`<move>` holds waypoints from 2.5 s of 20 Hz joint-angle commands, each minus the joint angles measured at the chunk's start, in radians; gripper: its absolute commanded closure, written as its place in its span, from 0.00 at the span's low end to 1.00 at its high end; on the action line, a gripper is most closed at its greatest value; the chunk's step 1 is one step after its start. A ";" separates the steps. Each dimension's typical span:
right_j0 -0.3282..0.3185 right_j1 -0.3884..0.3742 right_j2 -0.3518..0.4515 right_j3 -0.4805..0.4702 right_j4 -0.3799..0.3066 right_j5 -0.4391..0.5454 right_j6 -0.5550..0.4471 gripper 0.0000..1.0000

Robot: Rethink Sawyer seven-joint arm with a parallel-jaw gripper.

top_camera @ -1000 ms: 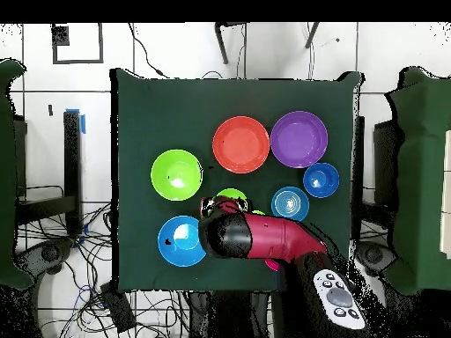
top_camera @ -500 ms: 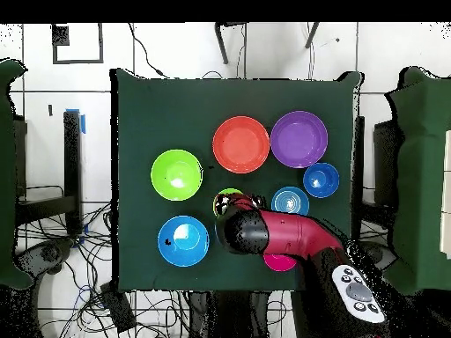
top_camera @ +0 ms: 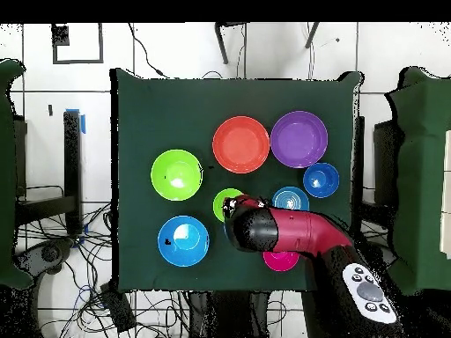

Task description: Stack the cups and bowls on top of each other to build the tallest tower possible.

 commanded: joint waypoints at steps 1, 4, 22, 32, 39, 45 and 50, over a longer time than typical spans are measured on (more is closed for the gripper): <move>0.000 0.046 0.116 -0.035 -0.083 0.105 -0.113 0.00; 0.004 0.047 0.119 -0.040 -0.090 0.107 -0.097 0.00; -0.056 0.114 0.145 -0.250 -0.120 0.193 -0.168 0.00; -0.087 0.161 0.150 -0.291 -0.152 0.190 -0.168 0.00; -0.119 0.206 0.119 -0.264 -0.225 0.122 -0.145 0.00; -0.119 0.257 0.076 -0.233 -0.310 0.010 -0.061 0.00; -0.118 0.266 0.045 -0.217 -0.359 -0.028 -0.016 0.00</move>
